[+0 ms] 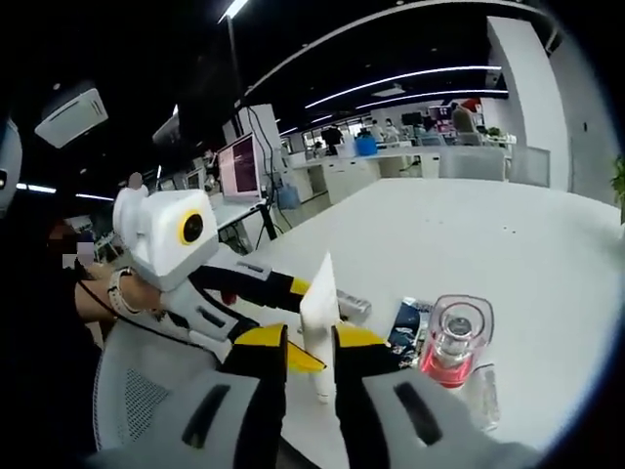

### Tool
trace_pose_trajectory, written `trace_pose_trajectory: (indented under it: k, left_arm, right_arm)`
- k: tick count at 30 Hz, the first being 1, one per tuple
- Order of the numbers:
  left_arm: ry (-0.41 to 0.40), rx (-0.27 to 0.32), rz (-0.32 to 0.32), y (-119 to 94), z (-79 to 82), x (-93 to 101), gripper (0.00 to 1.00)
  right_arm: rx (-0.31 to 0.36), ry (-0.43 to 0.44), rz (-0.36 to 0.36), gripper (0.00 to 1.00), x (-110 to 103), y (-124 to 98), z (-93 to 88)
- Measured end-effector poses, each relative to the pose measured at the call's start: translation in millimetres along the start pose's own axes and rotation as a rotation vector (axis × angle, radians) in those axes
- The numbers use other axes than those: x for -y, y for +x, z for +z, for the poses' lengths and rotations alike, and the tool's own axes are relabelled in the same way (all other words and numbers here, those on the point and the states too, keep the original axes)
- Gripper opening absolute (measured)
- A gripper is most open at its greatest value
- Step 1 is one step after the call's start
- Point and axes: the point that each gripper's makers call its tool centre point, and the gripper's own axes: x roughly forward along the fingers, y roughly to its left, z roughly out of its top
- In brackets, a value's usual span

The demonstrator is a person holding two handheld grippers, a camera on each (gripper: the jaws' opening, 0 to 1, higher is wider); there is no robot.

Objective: Arrange the skincare products in the storage area until every visible bottle or jar stands upright without overlapping.

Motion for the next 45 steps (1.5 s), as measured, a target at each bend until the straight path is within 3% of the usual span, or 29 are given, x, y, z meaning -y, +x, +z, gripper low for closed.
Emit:
trace_pose_trajectory:
  k: [16,22,31,45]
  left_arm:
    - [0.002,-0.003,0.0,-7.1,-3.3,-1.3,0.3]
    - [0.096,-0.032,-0.014,-17.1,-8.8,-0.4,0.29]
    - [0.081,-0.064,0.023,-37.0,-14.3,-3.3,0.3]
    - [0.014,-0.044,0.058,-50.1,-11.3,9.3,0.3]
  right_arm:
    - [-0.012,-0.053,-0.025,0.07,-2.8,7.8,5.1]
    - [-0.022,-0.124,-0.037,0.05,-3.5,7.1,5.1]
    - [-0.031,-0.183,-0.007,0.04,-14.9,12.2,5.5]
    - [-0.031,-0.186,-0.001,0.05,-26.2,10.4,1.5]
